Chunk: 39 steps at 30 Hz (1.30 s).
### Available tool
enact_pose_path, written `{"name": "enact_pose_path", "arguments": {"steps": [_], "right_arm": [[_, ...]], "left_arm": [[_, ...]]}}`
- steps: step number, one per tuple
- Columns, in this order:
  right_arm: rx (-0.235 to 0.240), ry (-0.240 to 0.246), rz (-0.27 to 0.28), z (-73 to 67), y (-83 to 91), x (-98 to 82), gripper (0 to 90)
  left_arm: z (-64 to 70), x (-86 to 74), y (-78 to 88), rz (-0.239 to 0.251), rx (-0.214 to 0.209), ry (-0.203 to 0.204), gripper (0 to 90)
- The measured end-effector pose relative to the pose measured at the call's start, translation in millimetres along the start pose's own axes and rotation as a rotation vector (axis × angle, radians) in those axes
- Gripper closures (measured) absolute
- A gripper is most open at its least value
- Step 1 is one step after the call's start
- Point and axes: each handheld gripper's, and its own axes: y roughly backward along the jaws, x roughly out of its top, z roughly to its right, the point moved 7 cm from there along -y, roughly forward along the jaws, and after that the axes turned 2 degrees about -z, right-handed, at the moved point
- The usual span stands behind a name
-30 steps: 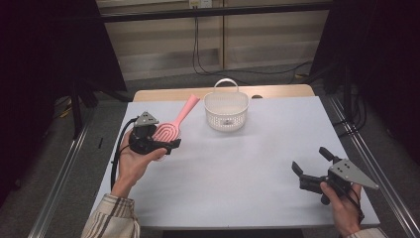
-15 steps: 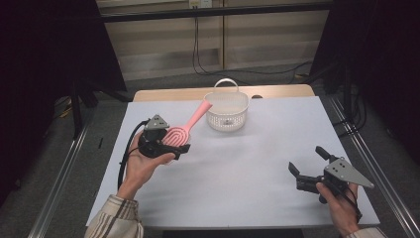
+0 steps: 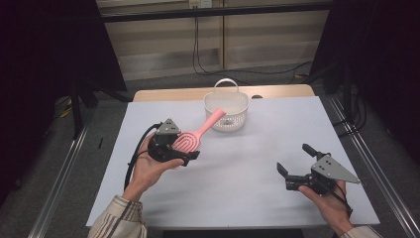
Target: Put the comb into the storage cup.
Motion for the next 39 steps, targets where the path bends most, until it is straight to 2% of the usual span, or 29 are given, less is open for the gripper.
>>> {"name": "enact_pose_path", "arguments": {"steps": [2,7,13,17,21,28,33,39], "right_arm": [[0.022,0.006,0.002,-5.3,-2.1,2.8,0.0],[0.056,0.062,-0.008,-17.4,-10.1,7.3,0.0],[0.073,0.070,-0.008,-24.1,-16.8,11.5,0.0],[0.097,0.107,-0.002,-32.9,-23.1,19.6,0.0],[0.111,0.122,-0.001,-37.7,-26.3,23.7,0.0],[0.119,0.149,0.012,-43.2,-30.5,32.1,0.0],[0.109,0.156,0.013,-43.1,-32.5,27.3,0.0],[0.093,0.194,0.003,-41.3,-31.3,22.2,0.0]], "left_arm": [[3.1,0.4,-2.5,-0.004,-0.010,-0.005,20.0],[12.2,0.8,-8.4,-0.020,-0.042,-0.022,20.0],[23.8,1.5,-16.8,-0.042,-0.066,-0.048,20.0],[31.4,3.3,-20.9,-0.047,-0.082,-0.064,20.0],[39.6,5.8,-23.4,-0.058,-0.106,-0.082,20.0],[53.2,10.9,-31.0,-0.073,-0.143,-0.114,20.0],[61.5,14.2,-36.6,-0.080,-0.168,-0.128,19.9],[70.6,17.0,-42.4,-0.094,-0.189,-0.142,20.0]]}}
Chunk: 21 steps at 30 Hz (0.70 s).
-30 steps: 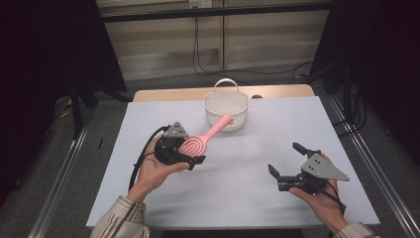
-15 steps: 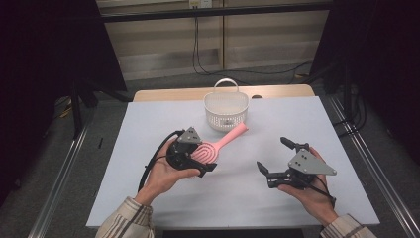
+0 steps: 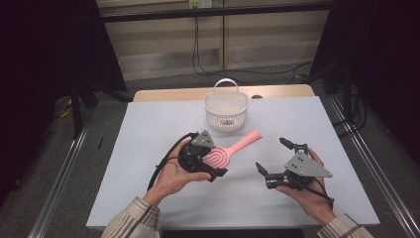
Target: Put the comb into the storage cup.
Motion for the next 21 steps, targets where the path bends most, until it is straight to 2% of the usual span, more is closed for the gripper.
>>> {"name": "enact_pose_path", "arguments": {"steps": [4,5,7,9,12,17,18,19,21], "right_arm": [[-0.015,0.032,-0.008,1.0,0.8,-3.4,0.0],[-0.023,0.059,-0.020,1.0,0.7,-6.8,0.0],[-0.036,0.076,-0.026,1.3,0.5,-8.1,0.0],[-0.059,0.136,-0.038,1.2,0.2,-9.4,0.0],[-0.059,0.161,-0.044,0.6,-0.2,-9.0,1.2],[-0.080,0.273,-0.065,-2.9,-0.8,-9.5,1.6],[-0.081,0.319,-0.074,-5.6,-2.2,-10.6,2.0],[-0.081,0.319,-0.074,-5.6,-2.2,-10.6,2.0],[-0.093,0.364,-0.082,-7.6,-3.0,-10.9,2.3]], "left_arm": [[4.8,2.8,-4.8,-0.010,-0.013,-0.019,20.0],[6.5,3.1,-6.1,-0.016,-0.021,-0.026,20.0],[9.2,4.1,-8.5,-0.023,-0.023,-0.037,20.0],[11.1,5.1,-10.9,-0.033,-0.032,-0.046,19.9],[12.9,6.4,-14.6,-0.041,-0.042,-0.051,19.9],[14.1,5.8,-19.0,-0.067,-0.045,-0.052,19.9],[14.3,4.6,-20.1,-0.076,-0.048,-0.050,19.9],[14.3,4.6,-20.1,-0.076,-0.048,-0.050,19.9],[14.9,3.9,-20.1,-0.078,-0.051,-0.052,19.9]]}}
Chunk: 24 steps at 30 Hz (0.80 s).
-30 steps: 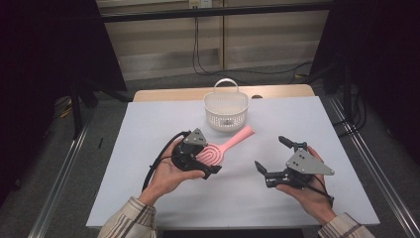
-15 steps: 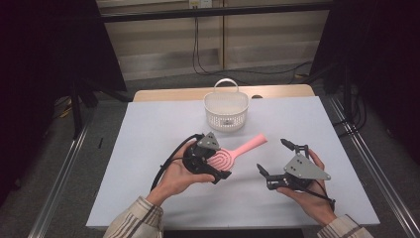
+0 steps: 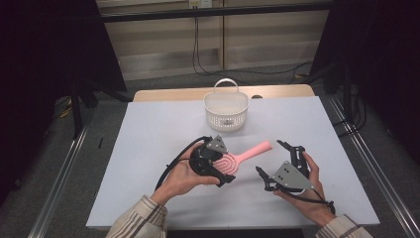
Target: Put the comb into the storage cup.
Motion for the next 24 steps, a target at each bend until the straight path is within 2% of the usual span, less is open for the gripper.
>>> {"name": "enact_pose_path", "arguments": {"steps": [2,4,5,7,11,17,20,24], "right_arm": [[-0.005,0.042,-0.003,-3.2,-0.3,2.4,2.8],[-0.008,0.052,-0.001,-3.8,-0.4,3.5,2.9],[-0.012,0.080,0.000,-4.6,-0.4,5.7,3.3],[-0.016,0.094,0.000,-4.8,-0.6,6.4,3.9],[-0.033,0.178,-0.011,-8.0,-1.1,9.0,4.8],[-0.027,0.257,-0.029,-15.7,-2.8,10.5,8.2],[-0.041,0.322,-0.032,-18.2,-3.7,13.5,9.9],[-0.033,0.382,-0.043,-21.3,-6.2,16.1,12.4]], "left_arm": [[0.9,-0.4,0.7,-0.006,0.002,-0.010,20.0],[2.7,-0.3,1.4,-0.008,-0.002,-0.011,20.0],[3.2,-0.3,1.6,-0.007,0.001,-0.012,19.9],[4.4,-1.2,1.3,-0.016,0.001,-0.018,19.9],[5.2,-2.6,-1.0,-0.026,-0.001,-0.017,20.0],[6.4,-4.0,-6.2,-0.046,-0.007,-0.017,20.0],[7.2,-3.4,-8.1,-0.053,-0.013,-0.018,19.9],[7.3,0.7,-9.2,-0.055,-0.016,-0.018,20.0]]}}
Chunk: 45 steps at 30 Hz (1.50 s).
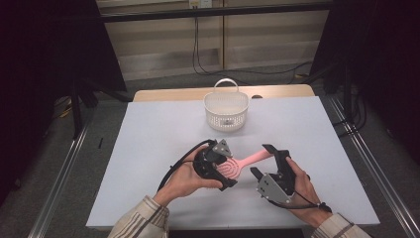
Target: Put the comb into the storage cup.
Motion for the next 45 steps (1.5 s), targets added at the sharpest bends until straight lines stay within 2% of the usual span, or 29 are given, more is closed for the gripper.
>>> {"name": "enact_pose_path", "arguments": {"steps": [3,14,18,21,24,27,28,29,36,39,43,44,45], "right_arm": [[0.003,0.017,-0.011,-1.1,-1.8,1.0,13.9],[-0.029,0.185,-0.016,-8.9,-6.8,7.9,22.8],[-0.044,0.217,-0.017,-11.1,-7.6,12.6,27.5],[-0.047,0.273,-0.022,-15.8,-9.0,13.0,31.2],[-0.051,0.279,-0.023,-19.1,-9.9,13.4,34.0],[-0.047,0.305,-0.027,-21.8,-11.2,14.0,38.8],[-0.049,0.299,-0.034,-23.3,-11.2,13.6,39.9],[-0.050,0.314,-0.037,-23.5,-11.3,14.1,41.8],[-0.074,0.320,-0.052,-26.7,-10.1,15.3,50.7],[-0.072,0.311,-0.062,-29.1,-10.3,14.6,53.5],[-0.068,0.327,-0.054,-32.1,-10.9,17.2,59.7],[-0.063,0.314,-0.059,-33.9,-10.6,17.1,60.7],[-0.064,0.331,-0.051,-33.5,-11.0,18.7,62.2]], "left_arm": [[-0.4,2.8,0.2,-0.006,-0.001,-0.003,19.9],[0.4,6.1,-6.2,-0.030,-0.009,-0.002,20.0],[0.5,8.2,-7.4,-0.033,-0.017,0.003,19.9],[0.2,7.2,-8.4,-0.042,-0.014,0.004,19.9],[-0.1,6.6,-8.3,-0.049,-0.017,0.000,20.0],[0.2,6.4,-9.4,-0.056,-0.023,-0.004,19.9],[0.5,6.7,-9.9,-0.055,-0.023,0.002,19.9],[0.4,6.9,-10.1,-0.053,-0.022,0.004,19.9],[0.0,6.1,-10.9,-0.060,-0.030,0.005,19.9],[0.1,5.3,-11.9,-0.068,-0.028,0.007,19.9],[0.6,5.6,-12.5,-0.067,-0.032,0.008,19.9],[0.4,5.8,-12.5,-0.066,-0.029,0.007,19.9],[0.2,5.4,-12.5,-0.073,-0.031,0.000,19.9]]}}
